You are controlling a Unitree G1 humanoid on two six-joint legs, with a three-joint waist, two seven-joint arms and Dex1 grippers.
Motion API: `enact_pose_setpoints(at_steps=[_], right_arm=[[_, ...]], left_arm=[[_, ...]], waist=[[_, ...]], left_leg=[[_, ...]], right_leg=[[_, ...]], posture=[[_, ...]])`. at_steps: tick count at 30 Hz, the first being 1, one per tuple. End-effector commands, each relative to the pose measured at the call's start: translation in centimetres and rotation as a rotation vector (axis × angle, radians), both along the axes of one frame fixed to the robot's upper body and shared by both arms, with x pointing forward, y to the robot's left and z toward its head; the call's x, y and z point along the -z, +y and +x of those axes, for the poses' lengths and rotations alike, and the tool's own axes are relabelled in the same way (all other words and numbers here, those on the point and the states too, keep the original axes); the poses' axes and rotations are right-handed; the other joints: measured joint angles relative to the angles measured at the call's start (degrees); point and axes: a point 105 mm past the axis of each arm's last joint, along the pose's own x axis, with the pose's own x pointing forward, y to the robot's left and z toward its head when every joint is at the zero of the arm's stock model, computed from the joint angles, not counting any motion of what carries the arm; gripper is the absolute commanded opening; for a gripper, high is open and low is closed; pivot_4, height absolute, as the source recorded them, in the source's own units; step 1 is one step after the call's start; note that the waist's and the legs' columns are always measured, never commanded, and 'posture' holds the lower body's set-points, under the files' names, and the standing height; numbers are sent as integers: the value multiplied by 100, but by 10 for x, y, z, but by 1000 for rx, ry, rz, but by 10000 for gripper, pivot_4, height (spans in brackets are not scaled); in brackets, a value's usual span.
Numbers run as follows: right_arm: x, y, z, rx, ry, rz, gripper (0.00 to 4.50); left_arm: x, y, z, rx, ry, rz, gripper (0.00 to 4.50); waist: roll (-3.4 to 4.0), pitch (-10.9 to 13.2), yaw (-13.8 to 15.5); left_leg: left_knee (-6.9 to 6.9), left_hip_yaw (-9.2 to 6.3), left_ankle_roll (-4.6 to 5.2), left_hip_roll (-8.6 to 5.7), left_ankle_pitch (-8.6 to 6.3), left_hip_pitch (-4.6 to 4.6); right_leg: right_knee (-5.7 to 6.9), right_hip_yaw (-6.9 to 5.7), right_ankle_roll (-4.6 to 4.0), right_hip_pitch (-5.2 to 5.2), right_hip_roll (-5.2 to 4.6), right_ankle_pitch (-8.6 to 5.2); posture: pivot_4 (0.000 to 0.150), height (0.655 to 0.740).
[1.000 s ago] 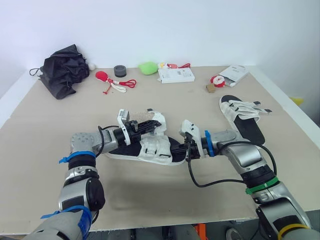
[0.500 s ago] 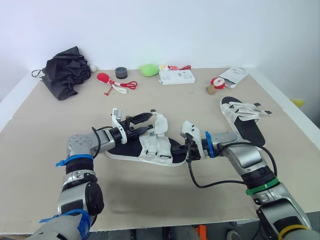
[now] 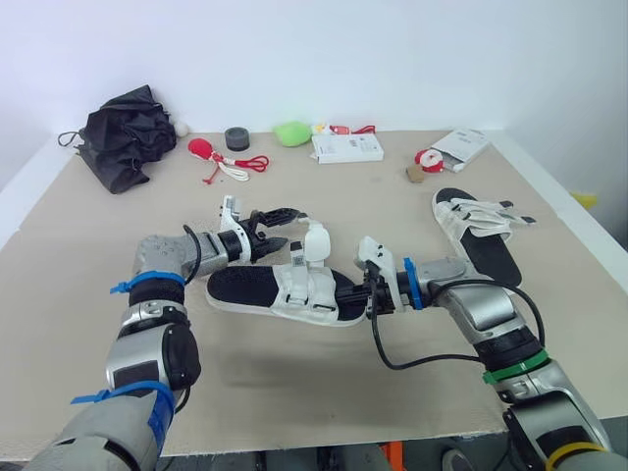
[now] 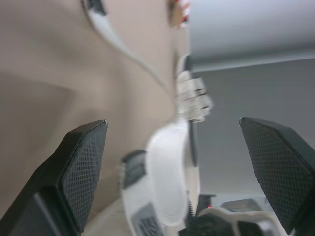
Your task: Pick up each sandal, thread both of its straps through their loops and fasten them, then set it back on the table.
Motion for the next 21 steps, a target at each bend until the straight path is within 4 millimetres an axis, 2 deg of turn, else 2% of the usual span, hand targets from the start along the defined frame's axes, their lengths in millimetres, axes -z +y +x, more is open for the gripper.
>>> enact_pose_setpoints(at_steps=[1,5,10,13,17,21], right_arm=[[21,-1,-4,22,62,-43,0],[21,0,-5,22,63,-39,0],[23,-2,-8,30,67,-44,0],[23,-3,-10,32,70,-45,0],[23,-4,-11,38,73,-44,0],[23,-4,-11,41,74,-46,0]], left_arm=[[-1,-3,10,-35,-1,48,44405],[2,-6,18,-79,-2,42,44405],[-7,-18,28,-121,-31,-17,44405],[-11,-28,29,-108,-31,-42,44405],[-4,-47,21,-48,-2,-49,44405],[-14,-58,20,-33,-14,-112,44405]], waist=[[-5,3,-12],[-9,5,-9],[-10,6,-2],[-14,9,0],[-16,10,5],[-18,11,5]], left_leg=[[-1,3,1,0,0,-3],[-8,11,-4,3,-1,-4],[-9,11,-13,3,-6,-5],[-11,12,-11,3,-5,-10],[-21,17,-8,1,-4,-12],[-29,18,-8,0,-5,-11]], right_leg=[[0,3,0,-4,0,0],[1,10,0,-16,2,-3],[0,8,0,-17,0,-3],[0,8,0,-23,0,-4],[-1,10,5,-26,-1,-13],[-4,10,8,-27,-1,-17]], posture=[[1500,7400],[1500,7400],[1500,7400],[1500,7400],[1500,7400],[1500,7400]])
